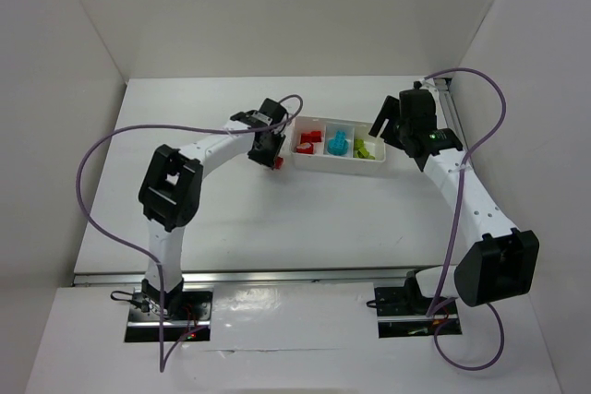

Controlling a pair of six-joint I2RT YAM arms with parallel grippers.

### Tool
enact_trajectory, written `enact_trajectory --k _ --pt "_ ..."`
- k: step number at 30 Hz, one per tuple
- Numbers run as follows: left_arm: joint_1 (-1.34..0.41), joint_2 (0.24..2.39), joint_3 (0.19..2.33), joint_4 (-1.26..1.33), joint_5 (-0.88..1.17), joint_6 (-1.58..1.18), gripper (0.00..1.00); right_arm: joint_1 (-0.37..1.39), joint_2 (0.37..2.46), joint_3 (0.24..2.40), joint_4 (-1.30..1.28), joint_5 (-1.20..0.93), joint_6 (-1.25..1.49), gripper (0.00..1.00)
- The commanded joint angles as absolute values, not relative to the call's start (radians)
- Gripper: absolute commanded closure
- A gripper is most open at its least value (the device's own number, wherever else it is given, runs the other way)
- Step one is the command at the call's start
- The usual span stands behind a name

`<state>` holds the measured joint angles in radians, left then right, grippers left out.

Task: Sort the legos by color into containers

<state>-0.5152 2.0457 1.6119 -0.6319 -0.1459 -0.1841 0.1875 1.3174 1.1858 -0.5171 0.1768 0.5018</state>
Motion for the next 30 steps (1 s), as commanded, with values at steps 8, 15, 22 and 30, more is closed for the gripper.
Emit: enact_trajectory --k 8,15,22,30 --pt "-0.443 1.821 1.551 -0.716 0.024 -0.206 1.00 0.196 1.330 1.239 -0.485 0.094 0.483 0.21" --pt "-0.351 1.635 1.514 -0.707 0.493 -0.167 1.00 0.196 1.396 1.279 -0.309 -0.557 0.394 0.21" --pt "-0.305 1.621 1.578 -0.650 0.713 -0.216 1.00 0.256 1.515 1.448 -0.351 -0.715 0.403 0.17" --pt "-0.362 1.589 1.563 -0.543 0.588 -0.319 1.00 0.411 1.554 1.416 -0.247 -0.566 0.567 0.17"
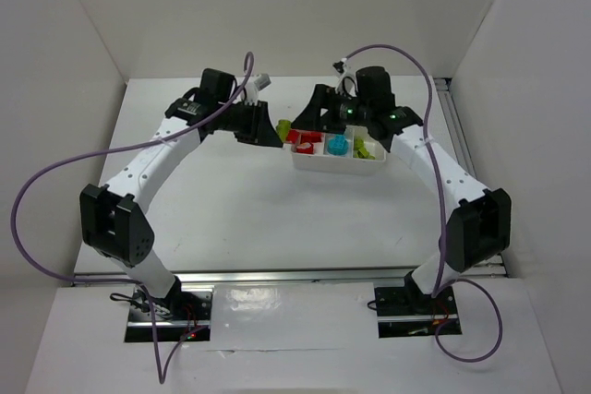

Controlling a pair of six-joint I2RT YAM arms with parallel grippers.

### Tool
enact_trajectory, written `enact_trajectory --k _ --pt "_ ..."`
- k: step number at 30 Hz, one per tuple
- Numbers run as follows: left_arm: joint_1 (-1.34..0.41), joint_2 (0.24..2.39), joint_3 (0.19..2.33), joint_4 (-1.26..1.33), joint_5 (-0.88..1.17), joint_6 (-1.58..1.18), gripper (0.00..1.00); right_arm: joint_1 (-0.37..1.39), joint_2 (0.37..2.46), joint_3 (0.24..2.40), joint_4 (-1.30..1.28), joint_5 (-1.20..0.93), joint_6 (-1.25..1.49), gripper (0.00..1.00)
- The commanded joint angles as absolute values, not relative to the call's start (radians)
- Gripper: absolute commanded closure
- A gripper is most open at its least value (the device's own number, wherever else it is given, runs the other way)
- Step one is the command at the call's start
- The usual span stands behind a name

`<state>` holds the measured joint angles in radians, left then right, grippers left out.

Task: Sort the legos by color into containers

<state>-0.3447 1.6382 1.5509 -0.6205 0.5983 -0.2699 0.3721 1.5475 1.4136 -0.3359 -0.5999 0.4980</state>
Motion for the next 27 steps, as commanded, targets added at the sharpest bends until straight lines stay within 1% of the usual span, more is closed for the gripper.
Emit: enact_trajectory --k 1,4,9,10,12,13,15,17,19,23,24,27 --pt "-0.362 1.589 1.554 -0.534 0.574 -0.331 1.00 0.423 1.569 1.426 -0.258 -0.549 0.568 0.17" --pt "-0.373 1.580 1.554 -0.534 0.545 -0.340 1.00 0.465 1.600 1.456 -0.294 -0.494 0.558 0.17" --pt "-0.373 1.580 1.554 -0.523 0.535 -0.341 1.00 0.476 1.623 1.468 -0.316 -0.447 0.558 0.27" --pt "-0.373 1.580 1.554 -0.523 0.526 -0.341 1.00 0.476 1.623 1.457 -0.316 -0.434 0.567 0.30" --pt "-0.373 1.580 1.554 -0.523 0.526 -0.341 1.00 0.476 1.612 1.448 -0.304 -0.434 0.568 0.34" --pt "-0.373 1.580 1.554 -0.523 0.526 -0.341 1.00 0.476 1.612 1.448 -0.290 -0.434 0.577 0.39" --pt "-0.373 1.580 1.554 -0.523 0.526 -0.341 1.00 0.476 1.612 1.439 -0.269 -0.434 0.589 0.42" --pt "-0.373 1.580 1.554 -0.523 0.548 -0.331 1.00 0.476 1.612 1.427 -0.249 -0.443 0.598 0.42" --pt "-0.373 1.580 1.554 -0.523 0.548 -0.331 1.00 0.476 1.612 1.416 -0.223 -0.454 0.607 0.45" --pt "-0.373 1.580 1.543 -0.523 0.548 -0.322 1.00 0.476 1.599 1.416 -0.213 -0.430 0.617 0.71" --pt "-0.373 1.580 1.543 -0.523 0.537 -0.322 1.00 0.476 1.598 1.402 -0.203 -0.420 0.617 0.84" --pt "-0.359 1.571 1.532 -0.523 0.537 -0.322 1.00 0.476 1.568 1.364 -0.202 -0.365 0.617 0.95"
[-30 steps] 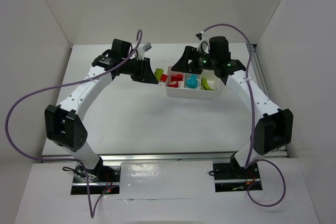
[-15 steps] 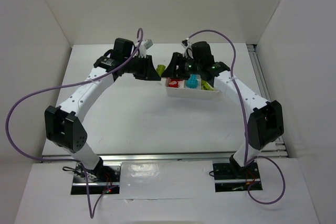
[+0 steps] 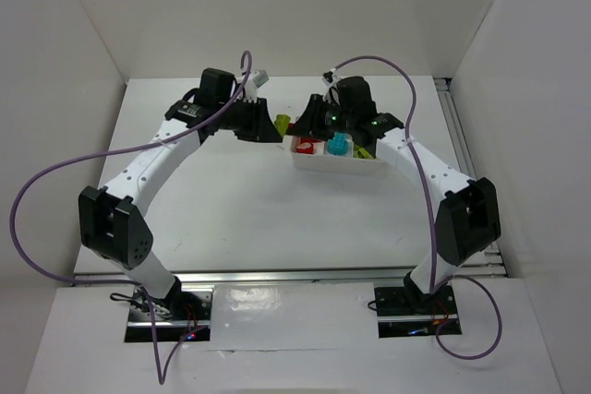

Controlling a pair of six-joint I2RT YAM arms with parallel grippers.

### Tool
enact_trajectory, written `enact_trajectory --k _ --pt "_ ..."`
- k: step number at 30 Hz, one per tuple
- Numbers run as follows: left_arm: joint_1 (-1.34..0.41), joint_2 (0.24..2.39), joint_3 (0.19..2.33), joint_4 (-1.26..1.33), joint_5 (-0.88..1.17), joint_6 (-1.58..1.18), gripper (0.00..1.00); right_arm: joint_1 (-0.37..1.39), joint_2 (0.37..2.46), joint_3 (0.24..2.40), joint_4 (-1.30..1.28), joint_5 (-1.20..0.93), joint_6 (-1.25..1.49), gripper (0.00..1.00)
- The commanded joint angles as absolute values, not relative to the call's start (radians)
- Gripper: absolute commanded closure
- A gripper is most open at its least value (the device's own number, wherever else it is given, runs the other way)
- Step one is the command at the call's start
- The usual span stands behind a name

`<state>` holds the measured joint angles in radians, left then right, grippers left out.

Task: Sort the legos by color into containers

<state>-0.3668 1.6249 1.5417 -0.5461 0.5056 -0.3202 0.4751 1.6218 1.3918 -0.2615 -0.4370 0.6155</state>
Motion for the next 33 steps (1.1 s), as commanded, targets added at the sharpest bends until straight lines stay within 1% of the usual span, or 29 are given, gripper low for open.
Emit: enact_trajectory --k 1,5,9,12,16,18,23,24,25,26,27,28,29,31,33 --pt "-0.342 1.571 1.522 -0.523 0.546 -0.322 1.00 0.460 1.557 1.339 -0.202 -0.365 0.617 0.98" --pt "-0.295 1.571 1.522 -0.512 0.546 -0.322 1.00 0.430 1.557 1.306 -0.230 -0.310 0.594 0.99" --pt "-0.266 1.580 1.522 -0.512 0.555 -0.342 1.00 0.430 1.583 1.330 -0.230 -0.249 0.574 0.99" --pt "-0.256 1.571 1.522 -0.512 0.545 -0.353 1.00 0.430 1.670 1.400 -0.256 -0.187 0.545 0.99" --pt "-0.256 1.571 1.522 -0.512 0.522 -0.376 1.00 0.430 1.801 1.553 -0.331 -0.083 0.534 0.98" --pt "-0.256 1.571 1.522 -0.512 0.522 -0.376 1.00 0.430 1.860 1.583 -0.341 -0.043 0.523 0.98" --pt "-0.265 1.571 1.543 -0.532 0.502 -0.376 1.00 0.430 1.933 1.643 -0.351 0.008 0.523 0.98" --pt "-0.265 1.571 1.543 -0.543 0.502 -0.376 1.00 0.430 1.933 1.643 -0.351 0.008 0.523 0.95" --pt "-0.265 1.571 1.552 -0.543 0.502 -0.376 1.00 0.430 1.943 1.643 -0.351 -0.008 0.512 0.88" --pt "-0.265 1.571 1.552 -0.543 0.502 -0.376 1.00 0.430 1.944 1.652 -0.351 -0.008 0.512 0.78" --pt "-0.276 1.571 1.565 -0.543 0.502 -0.376 1.00 0.430 1.953 1.652 -0.366 -0.018 0.512 0.62" --pt "-0.276 1.580 1.574 -0.543 0.502 -0.385 1.00 0.439 1.953 1.666 -0.379 -0.018 0.503 0.39" --pt "-0.288 1.580 1.574 -0.543 0.502 -0.385 1.00 0.439 1.953 1.675 -0.390 -0.018 0.494 0.31" --pt "-0.305 1.615 1.598 -0.552 0.502 -0.385 1.00 0.439 1.938 1.686 -0.423 0.014 0.485 0.21" --pt "-0.340 1.635 1.629 -0.552 0.492 -0.396 1.00 0.439 1.882 1.677 -0.434 0.070 0.474 0.19"
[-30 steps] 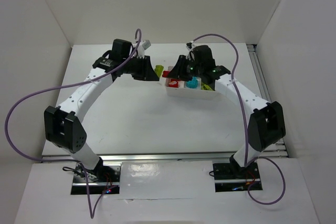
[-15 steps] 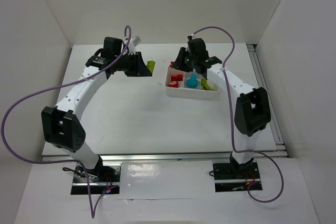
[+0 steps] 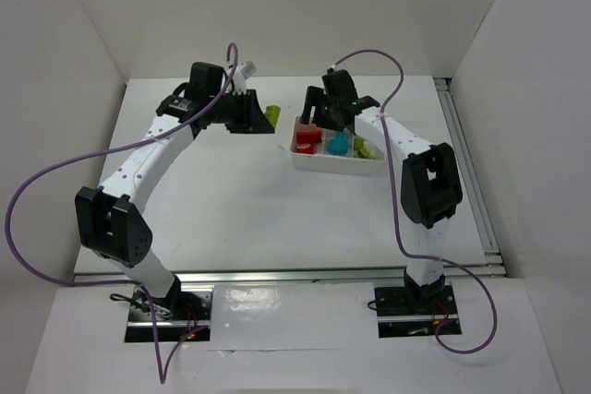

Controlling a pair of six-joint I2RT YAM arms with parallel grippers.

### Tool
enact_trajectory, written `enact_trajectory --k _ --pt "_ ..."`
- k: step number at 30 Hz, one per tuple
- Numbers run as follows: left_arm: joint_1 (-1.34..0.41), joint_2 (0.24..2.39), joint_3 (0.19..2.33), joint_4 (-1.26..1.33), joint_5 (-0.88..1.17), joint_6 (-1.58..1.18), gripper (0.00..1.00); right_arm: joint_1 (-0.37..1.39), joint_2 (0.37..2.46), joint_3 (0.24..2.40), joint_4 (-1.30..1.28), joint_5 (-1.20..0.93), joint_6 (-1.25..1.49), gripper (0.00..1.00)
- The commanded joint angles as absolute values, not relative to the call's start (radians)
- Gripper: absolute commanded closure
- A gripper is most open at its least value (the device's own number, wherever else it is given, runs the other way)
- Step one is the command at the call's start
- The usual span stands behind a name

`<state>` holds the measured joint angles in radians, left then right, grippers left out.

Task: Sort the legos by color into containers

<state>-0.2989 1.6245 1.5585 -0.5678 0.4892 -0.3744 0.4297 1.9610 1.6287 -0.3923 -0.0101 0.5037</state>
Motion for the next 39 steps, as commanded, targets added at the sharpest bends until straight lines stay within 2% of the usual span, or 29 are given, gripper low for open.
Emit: enact_trajectory --k 1,8,14,21,28,29,31,32,36,37,39 --pt "-0.353 1.661 1.640 -0.552 0.492 -0.396 1.00 0.439 1.858 1.661 -0.448 0.096 0.474 0.19" --pt "-0.523 1.868 1.767 -0.431 0.555 -0.511 1.00 0.273 1.511 1.415 -0.495 0.319 0.485 0.22" --pt "-0.643 2.129 2.082 -0.390 0.584 -0.583 1.00 0.124 1.234 1.229 -0.581 0.371 0.546 0.18" --pt "-0.672 2.410 2.336 -0.350 0.568 -0.690 1.00 0.043 1.097 1.170 -0.629 0.383 0.557 0.17" --pt "-0.672 2.497 2.367 -0.295 0.515 -0.715 1.00 0.009 1.085 1.180 -0.666 0.374 0.539 0.16" --pt "-0.672 2.509 2.381 -0.295 0.515 -0.715 0.95 0.009 1.085 1.180 -0.666 0.365 0.538 0.16" --pt "-0.672 2.536 2.404 -0.284 0.563 -0.724 0.67 0.009 1.085 1.180 -0.666 0.356 0.538 0.14" --pt "-0.672 2.546 2.413 -0.275 0.572 -0.724 0.48 0.009 1.085 1.180 -0.666 0.347 0.538 0.12" --pt "-0.672 2.531 2.399 -0.253 0.591 -0.733 0.19 0.009 1.094 1.180 -0.676 0.347 0.538 0.00" --pt "-0.672 2.531 2.390 -0.253 0.591 -0.733 0.08 0.009 1.094 1.180 -0.676 0.347 0.538 0.00" --pt "-0.672 2.502 2.381 -0.253 0.604 -0.721 0.06 0.000 1.103 1.190 -0.686 0.347 0.538 0.00"
